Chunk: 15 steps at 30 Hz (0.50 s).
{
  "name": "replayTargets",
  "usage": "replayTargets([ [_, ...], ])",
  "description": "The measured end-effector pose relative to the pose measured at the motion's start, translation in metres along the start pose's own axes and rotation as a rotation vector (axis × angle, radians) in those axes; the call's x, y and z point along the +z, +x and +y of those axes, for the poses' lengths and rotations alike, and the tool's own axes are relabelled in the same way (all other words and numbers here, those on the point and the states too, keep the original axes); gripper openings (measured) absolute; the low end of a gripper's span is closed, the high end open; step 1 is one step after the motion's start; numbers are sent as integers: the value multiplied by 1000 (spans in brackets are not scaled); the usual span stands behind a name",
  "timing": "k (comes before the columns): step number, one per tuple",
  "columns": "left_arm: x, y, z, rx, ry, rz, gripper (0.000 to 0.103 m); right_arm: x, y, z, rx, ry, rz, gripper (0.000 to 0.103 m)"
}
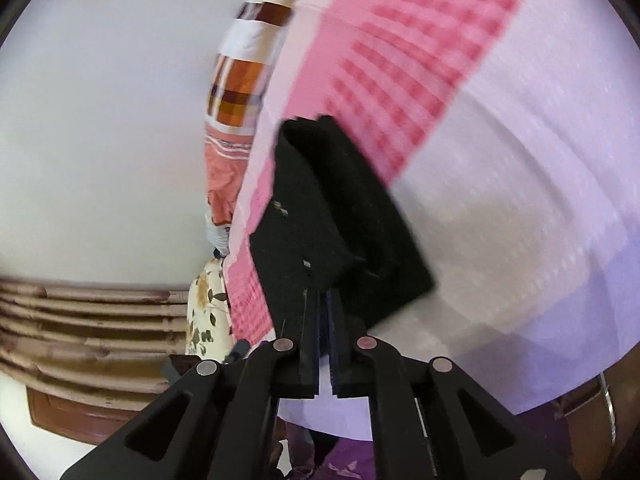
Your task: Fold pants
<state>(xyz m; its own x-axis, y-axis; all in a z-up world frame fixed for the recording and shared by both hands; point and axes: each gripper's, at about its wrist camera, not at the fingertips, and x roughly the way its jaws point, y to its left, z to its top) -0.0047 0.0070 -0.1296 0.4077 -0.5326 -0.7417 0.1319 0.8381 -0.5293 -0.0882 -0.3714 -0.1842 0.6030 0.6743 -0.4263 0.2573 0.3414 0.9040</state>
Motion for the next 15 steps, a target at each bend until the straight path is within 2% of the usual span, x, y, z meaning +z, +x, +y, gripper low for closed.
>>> replayTargets([
  [2,0,1,0,0,3,8,82,2,6,1,-15,9,17,18],
  [3,-1,2,0,2,4,14,82,2,9,-1,-30,18,18,34],
  [4,-1,3,0,1,4,20,82,3,12,-3,-42,30,19,44],
  [8,-2,4,0,-1,2,28,82,3,18,-8,-60,45,3,45],
  [15,-3,5,2,-6,-11,42,82,6,28,9,-52,-9,-11,48],
])
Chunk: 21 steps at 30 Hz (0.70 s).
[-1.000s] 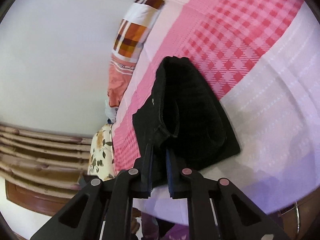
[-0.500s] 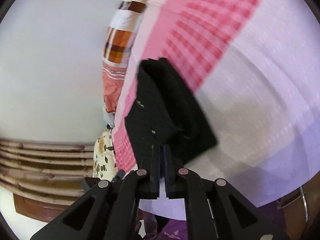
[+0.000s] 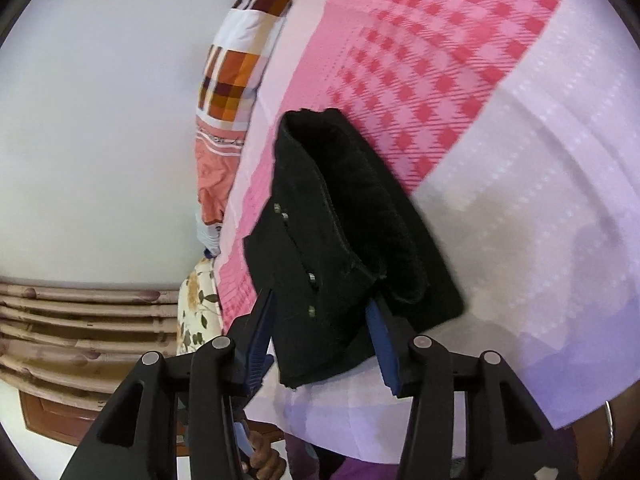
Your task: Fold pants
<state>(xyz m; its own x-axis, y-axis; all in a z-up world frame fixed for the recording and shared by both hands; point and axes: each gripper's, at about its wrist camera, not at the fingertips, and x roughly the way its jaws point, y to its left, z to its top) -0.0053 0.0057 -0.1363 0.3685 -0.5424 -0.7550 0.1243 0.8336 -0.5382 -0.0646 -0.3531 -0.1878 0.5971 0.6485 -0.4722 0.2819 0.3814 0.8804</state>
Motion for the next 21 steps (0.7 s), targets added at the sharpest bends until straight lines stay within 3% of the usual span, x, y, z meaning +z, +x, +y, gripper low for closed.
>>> replayTargets([
  [3,0,0,1,3,-3,3,82,-1,6,1,-59,-68,7,49],
  [8,0,2,6,-2,-25,10,82,7,12,-14,6,33,15,50],
  [9,0,3,7,-3,-33,15,82,8,13,-12,-9,23,14,44],
  [10,0,4,8,-4,-38,19,82,9,15,-9,-59,-5,18,21],
  [17,0,-2,4,11,-23,-8,82,-2,-8,17,39,-41,9,18],
  [19,0,-3,4,13,-17,-16,82,-9,-17,28,14,-94,3,16],
  [21,1,-2,4,16,-14,-16,82,-12,-15,13,-14,-63,24,15],
])
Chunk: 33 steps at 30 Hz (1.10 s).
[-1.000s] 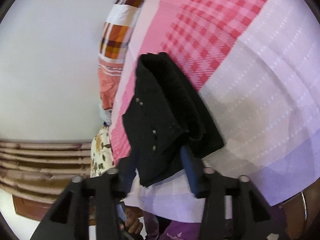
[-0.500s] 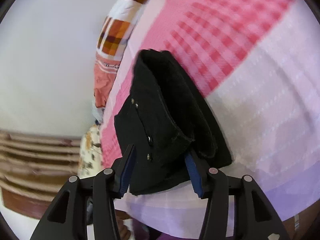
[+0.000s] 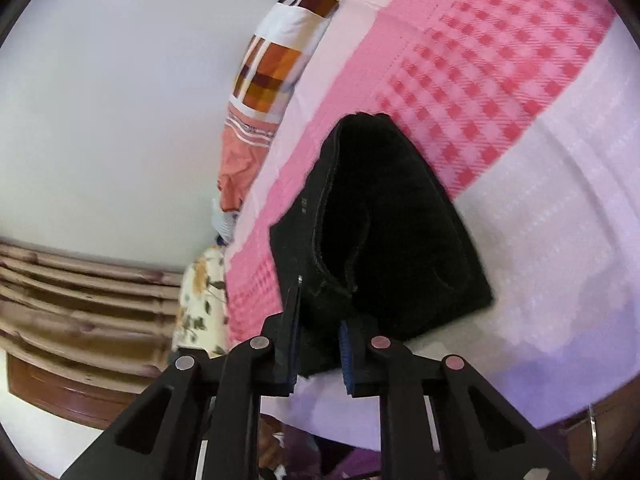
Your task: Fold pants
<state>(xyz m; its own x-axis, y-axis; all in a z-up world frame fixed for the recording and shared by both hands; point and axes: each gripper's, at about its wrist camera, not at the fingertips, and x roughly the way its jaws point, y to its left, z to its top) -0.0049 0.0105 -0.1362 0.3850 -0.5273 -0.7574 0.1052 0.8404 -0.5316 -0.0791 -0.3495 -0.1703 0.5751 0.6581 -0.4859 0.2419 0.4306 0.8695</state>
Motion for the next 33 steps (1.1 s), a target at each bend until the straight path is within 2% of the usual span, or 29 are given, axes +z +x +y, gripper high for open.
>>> replayTargets([
  [2,0,4,1,-1,-3,15,82,-1,9,-34,-25,100,16,13],
  [4,-2,8,2,2,-3,29,82,-1,14,-54,11,168,27,11],
  [8,-3,10,0,15,7,32,82,1,13,-43,-6,138,27,11],
  [11,-1,11,0,11,3,28,82,4,13,-47,27,156,41,12],
  [13,-1,13,-1,15,6,31,82,5,11,-41,21,125,46,18],
  [16,-1,15,-3,18,17,37,82,5,0,-36,15,102,31,20],
  [18,0,15,-3,19,23,33,82,8,-14,-33,-24,72,-5,23],
  [20,1,15,-4,16,22,30,82,14,-25,-29,-70,38,-38,30],
  [22,1,16,-3,14,20,29,82,18,-27,-24,-93,10,-44,42],
  [24,1,17,-3,15,23,35,82,23,-24,-17,-119,-18,-47,50],
  [27,0,18,-5,21,36,34,82,29,-10,-11,-149,-52,-22,53],
  [29,1,18,-8,27,49,25,82,28,6,-10,-178,-77,13,53],
  [30,1,18,-9,31,54,22,82,25,9,-10,-213,-99,5,50],
  [31,2,18,-11,39,60,17,82,23,10,-9,-242,-117,0,34],
  [32,3,19,-14,49,71,8,82,22,11,-11,-269,-130,3,28],
  [33,4,19,-15,56,79,1,82,21,12,-18,-238,-100,20,16],
])
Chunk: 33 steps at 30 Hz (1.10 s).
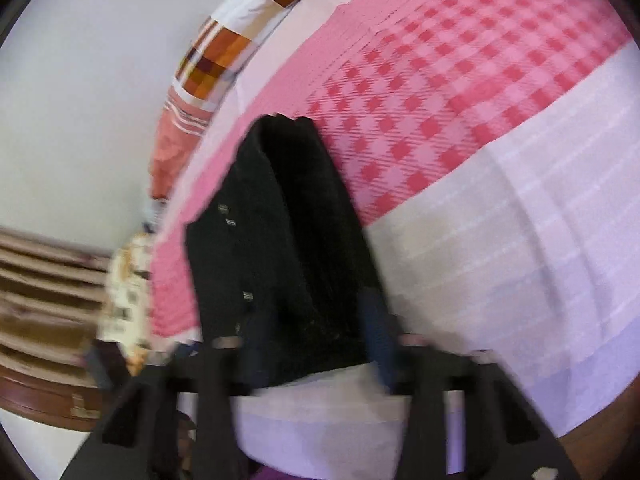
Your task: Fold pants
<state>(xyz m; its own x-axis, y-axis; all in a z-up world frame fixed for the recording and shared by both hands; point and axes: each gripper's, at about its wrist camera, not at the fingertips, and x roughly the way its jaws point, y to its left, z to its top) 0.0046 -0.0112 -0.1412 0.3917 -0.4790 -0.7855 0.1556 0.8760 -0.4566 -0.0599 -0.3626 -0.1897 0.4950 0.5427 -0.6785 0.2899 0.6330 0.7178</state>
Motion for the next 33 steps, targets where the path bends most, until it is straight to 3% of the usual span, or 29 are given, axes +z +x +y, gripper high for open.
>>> replayTargets([
  [5,4,0,-9,66,59,-48,82,-2,1,1,-8,-13,-2,15],
  [9,9,-4,-15,137,100,-85,82,2,-11,5,-6,7,-49,23],
  [12,11,-11,-17,167,119,-129,82,-2,-28,31,-36,-101,-135,25],
  [19,16,-15,-22,242,162,-175,82,-20,-26,87,-131,-353,-205,53],
  [26,17,-14,-25,284,182,-183,82,-11,-23,61,-100,-242,-175,57],
  [33,19,-6,-27,313,207,-161,82,-1,-21,53,-143,-237,-164,66],
])
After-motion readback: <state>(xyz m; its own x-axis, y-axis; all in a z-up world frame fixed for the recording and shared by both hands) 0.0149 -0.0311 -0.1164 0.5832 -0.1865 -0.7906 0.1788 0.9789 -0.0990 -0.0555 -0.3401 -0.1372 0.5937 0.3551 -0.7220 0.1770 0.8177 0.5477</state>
